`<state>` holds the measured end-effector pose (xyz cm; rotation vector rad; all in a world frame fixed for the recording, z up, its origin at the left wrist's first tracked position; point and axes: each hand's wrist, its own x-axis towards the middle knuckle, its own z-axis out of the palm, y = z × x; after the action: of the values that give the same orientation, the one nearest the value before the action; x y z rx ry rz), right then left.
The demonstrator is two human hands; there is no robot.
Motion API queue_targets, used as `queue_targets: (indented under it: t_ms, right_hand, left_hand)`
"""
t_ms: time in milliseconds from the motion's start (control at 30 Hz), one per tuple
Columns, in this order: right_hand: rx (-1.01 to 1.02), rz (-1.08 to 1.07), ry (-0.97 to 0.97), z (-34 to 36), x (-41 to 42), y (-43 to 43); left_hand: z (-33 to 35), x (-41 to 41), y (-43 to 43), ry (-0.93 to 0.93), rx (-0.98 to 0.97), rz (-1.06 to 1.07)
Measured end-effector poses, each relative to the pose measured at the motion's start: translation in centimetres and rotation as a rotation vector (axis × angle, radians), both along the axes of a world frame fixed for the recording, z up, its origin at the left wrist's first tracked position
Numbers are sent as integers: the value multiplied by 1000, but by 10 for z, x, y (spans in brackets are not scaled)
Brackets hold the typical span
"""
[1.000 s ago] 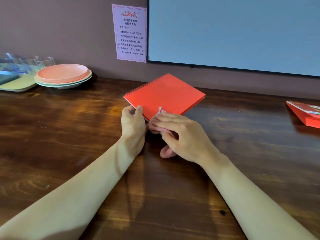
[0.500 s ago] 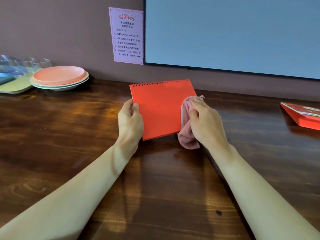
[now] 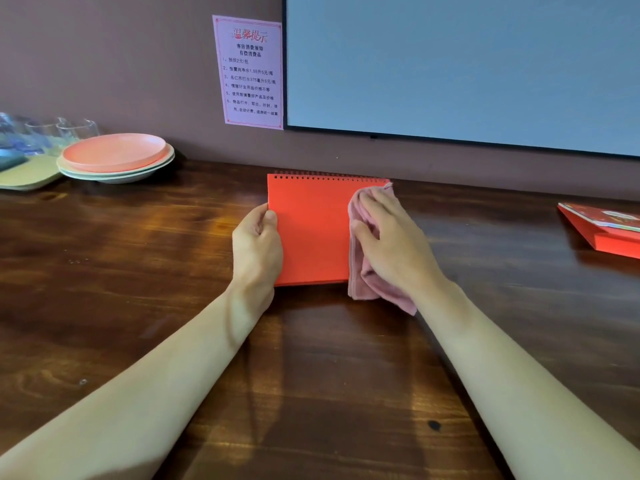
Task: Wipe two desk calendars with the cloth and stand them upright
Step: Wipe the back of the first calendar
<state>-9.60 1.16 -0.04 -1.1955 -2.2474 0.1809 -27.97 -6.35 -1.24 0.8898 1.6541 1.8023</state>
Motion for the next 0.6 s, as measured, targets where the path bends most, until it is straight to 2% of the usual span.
queue_targets:
  t_ms: [100,233,433,500,600]
  right_hand:
    - [80,77,11,-17,3,-12]
    - [178,19,132,-16,8,-12]
    - [54,-155,311,-23,11,-7]
    - [18,-187,367,-27,12,-4]
    - [-77,-228,351,-33,13,0]
  left_hand:
    - [-1,-5,2,-96,5,37]
    - [-7,-9,7,-195,-21,49]
    - [-3,-9,11,-402,-90,21]
    - [-1,-11,11,-403,-92,-19]
    - [-3,-12,11,-330,-95,-70]
